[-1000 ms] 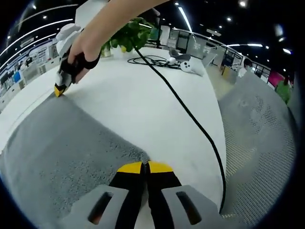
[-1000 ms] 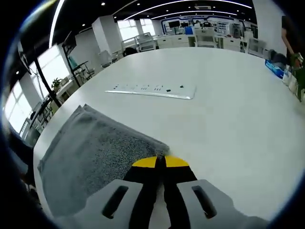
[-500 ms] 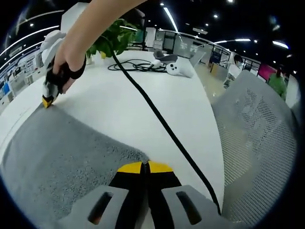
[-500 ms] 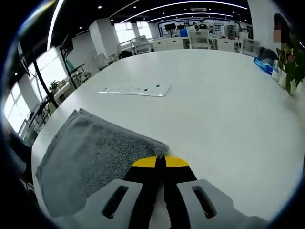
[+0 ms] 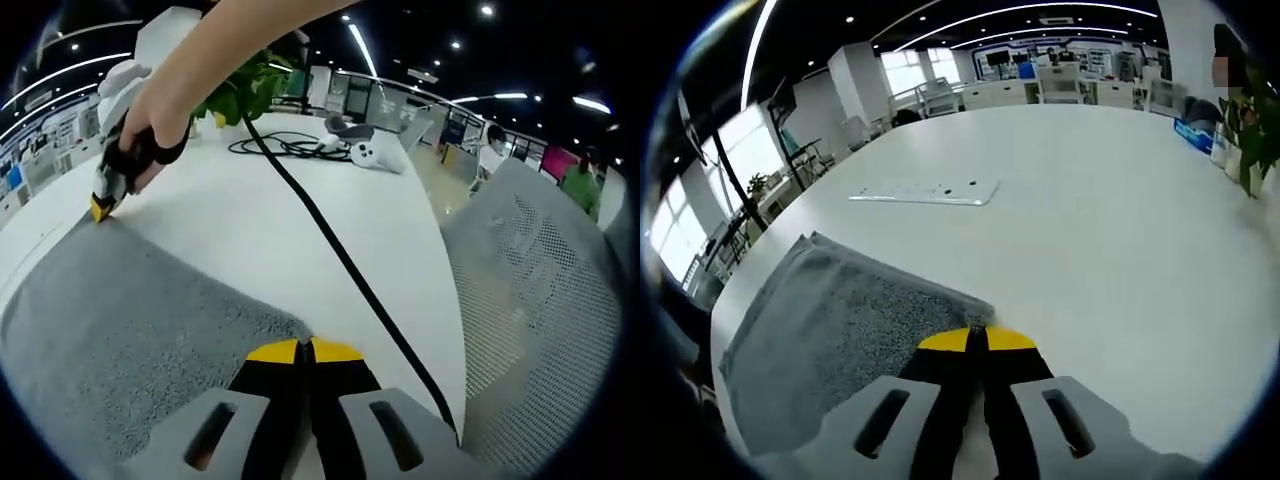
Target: Fold the towel on the table until its edges align and the towel forms a compact rectangular stack.
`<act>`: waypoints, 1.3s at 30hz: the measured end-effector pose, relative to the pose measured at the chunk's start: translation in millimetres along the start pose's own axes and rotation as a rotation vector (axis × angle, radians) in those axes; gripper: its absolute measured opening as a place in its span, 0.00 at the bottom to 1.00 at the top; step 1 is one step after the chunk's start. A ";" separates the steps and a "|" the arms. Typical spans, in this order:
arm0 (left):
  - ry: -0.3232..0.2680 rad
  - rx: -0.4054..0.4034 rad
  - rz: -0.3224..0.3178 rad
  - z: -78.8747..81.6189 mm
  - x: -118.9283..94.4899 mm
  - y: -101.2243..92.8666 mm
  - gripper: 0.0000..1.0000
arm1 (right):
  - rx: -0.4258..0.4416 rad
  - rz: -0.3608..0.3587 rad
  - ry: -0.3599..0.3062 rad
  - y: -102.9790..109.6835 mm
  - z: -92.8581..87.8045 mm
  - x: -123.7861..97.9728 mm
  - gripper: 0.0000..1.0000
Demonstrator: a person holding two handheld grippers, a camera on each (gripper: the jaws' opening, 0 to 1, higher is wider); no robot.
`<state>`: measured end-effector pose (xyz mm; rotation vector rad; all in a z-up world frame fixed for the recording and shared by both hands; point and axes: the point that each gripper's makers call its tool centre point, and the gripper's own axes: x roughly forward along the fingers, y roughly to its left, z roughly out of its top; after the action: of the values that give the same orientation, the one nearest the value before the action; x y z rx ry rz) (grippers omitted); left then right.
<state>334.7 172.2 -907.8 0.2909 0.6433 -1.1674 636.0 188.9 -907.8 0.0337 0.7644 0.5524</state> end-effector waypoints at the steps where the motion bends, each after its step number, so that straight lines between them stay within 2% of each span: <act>1: -0.003 -0.003 -0.002 0.9 -0.7 0.0 0.02 | -0.006 0.002 0.002 0.1 2.2 -0.4 0.01; 5: -0.032 -0.036 0.002 9.0 -7.3 1.8 0.02 | -0.059 -0.002 0.010 5.4 11.0 -4.5 0.01; 13: -0.073 -0.040 0.023 18.2 -25.1 4.1 0.02 | -0.085 0.003 0.001 15.0 24.6 -15.9 0.01; 18: -0.107 -0.058 0.046 27.1 -38.2 7.3 0.02 | -0.095 0.009 -0.014 23.1 35.5 -22.6 0.01; 20: -0.126 -0.088 0.053 29.9 -43.2 8.8 0.02 | -0.090 0.003 -0.017 24.9 38.2 -25.5 0.01; 32: -0.181 -0.123 0.117 33.2 -80.9 11.4 0.02 | -0.053 0.002 -0.053 37.6 61.8 -37.3 0.01; 39: -0.201 -0.128 0.152 32.0 -96.7 11.7 0.02 | -0.071 0.014 -0.065 51.6 76.7 -38.2 0.01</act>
<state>332.2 233.0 -825.3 0.1096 0.5074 -0.9903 640.7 227.4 -815.6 -0.0083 0.6809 0.5885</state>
